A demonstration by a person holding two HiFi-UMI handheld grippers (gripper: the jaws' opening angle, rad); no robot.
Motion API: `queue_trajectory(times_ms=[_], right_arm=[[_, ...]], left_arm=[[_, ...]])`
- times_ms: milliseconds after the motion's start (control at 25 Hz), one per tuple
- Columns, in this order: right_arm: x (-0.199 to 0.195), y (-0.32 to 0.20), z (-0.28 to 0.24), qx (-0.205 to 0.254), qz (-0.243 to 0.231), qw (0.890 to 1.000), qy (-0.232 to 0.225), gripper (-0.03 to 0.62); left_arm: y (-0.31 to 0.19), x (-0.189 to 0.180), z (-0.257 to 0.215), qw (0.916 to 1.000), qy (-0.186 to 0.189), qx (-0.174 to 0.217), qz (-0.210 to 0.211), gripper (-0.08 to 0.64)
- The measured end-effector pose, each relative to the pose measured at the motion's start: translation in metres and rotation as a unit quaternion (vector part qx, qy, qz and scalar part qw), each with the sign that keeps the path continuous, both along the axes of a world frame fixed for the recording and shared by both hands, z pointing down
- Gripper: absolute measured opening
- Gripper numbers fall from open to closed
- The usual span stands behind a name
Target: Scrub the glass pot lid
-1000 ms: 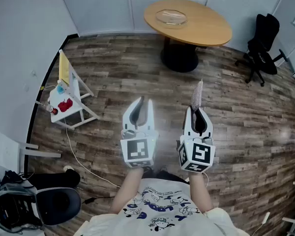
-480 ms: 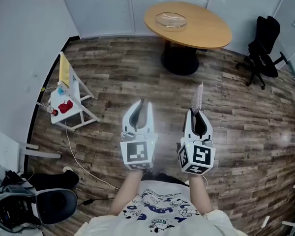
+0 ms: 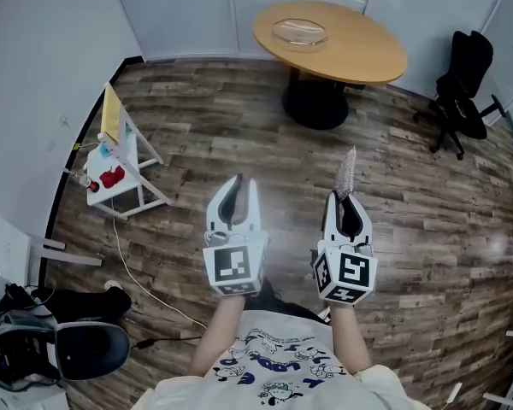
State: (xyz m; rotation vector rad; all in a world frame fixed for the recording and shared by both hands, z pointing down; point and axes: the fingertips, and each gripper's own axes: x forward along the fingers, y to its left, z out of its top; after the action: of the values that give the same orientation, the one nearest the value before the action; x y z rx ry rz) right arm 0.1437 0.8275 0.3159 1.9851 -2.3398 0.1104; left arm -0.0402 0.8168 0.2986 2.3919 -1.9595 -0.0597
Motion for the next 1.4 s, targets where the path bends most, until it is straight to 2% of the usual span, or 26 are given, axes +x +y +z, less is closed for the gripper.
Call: queue_trajectory(times_ms=[240, 480, 1400], right_arm=[[-0.003, -0.009, 0.006, -0.007, -0.004, 1.000, -0.001, 0.074], [-0.008, -0.039, 0.010, -0.009, -0.001, 1.000, 0.002, 0.074], [-0.045, -0.223, 0.008, -0.010, 0.024, 1.000, 0.013, 0.074]], left_arm=[[-0.009, -0.003, 0.002, 1.0000, -0.001, -0.001, -0.005, 0.063], [-0.039, -0.005, 0.004, 1.0000, -0.003, 0.001, 0.000, 0.063], [-0.235, -0.033, -0.003, 0.9992, 0.008, 0.009, 0.039, 0.063]])
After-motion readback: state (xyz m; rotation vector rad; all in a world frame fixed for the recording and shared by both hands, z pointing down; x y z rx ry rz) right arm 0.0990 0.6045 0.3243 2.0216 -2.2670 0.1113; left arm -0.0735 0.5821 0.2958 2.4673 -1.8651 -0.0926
